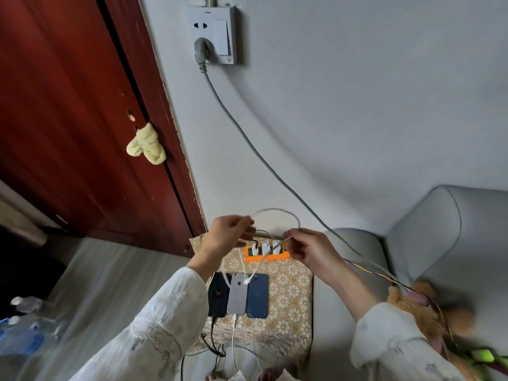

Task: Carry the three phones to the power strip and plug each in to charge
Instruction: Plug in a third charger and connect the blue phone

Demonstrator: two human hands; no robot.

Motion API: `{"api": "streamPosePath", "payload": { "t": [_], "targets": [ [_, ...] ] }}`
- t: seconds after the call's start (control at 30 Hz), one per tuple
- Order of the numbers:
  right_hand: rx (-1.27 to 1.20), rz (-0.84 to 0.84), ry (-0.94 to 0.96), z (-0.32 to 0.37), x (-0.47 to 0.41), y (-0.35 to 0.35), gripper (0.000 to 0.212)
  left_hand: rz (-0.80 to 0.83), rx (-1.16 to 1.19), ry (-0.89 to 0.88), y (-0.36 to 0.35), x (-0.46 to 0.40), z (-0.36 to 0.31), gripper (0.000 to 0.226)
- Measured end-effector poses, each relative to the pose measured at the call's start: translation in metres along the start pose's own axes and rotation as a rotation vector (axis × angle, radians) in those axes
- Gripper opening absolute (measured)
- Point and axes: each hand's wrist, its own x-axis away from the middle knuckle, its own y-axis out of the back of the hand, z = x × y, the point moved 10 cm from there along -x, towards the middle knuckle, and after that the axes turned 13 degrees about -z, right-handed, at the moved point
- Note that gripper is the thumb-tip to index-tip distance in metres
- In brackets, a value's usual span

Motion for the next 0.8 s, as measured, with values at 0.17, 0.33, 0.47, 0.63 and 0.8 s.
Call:
{"api": "streamPosePath", "payload": {
  "t": [0.17, 0.33, 0.47, 0.63, 0.8],
  "targets": [
    [-0.362, -0.096, -0.293, -0.018, 0.000, 0.004, 0.022, 0.174, -0.133, 0.268, -0.024, 0.025, 0.052, 0.040],
    [-0.396, -0.075, -0.327, -0.031, 0.004, -0.004, 0.022, 0.187, 0.081, 0.430, -0.049, 0.035, 0.069, 0.035],
    [-0.268, -0.008, -0.352, -0.049, 0.008, -0.008, 0.020, 0.061, 0.613, 0.564, -0.048, 0.027, 0.058, 0.023],
    [0.177, 0.002, -0.357, -0.077, 0.016, 0.003, 0.025, -0.137, 0.479, 0.350, -0.022, 0.013, 0.050, 0.020],
    [0.322, -0.119, -0.150, -0.041, 0.003, 0.018, 0.035, 0.102, 0.006, 0.112, -0.031, 0.018, 0.043, 0.020]
  ]
}}
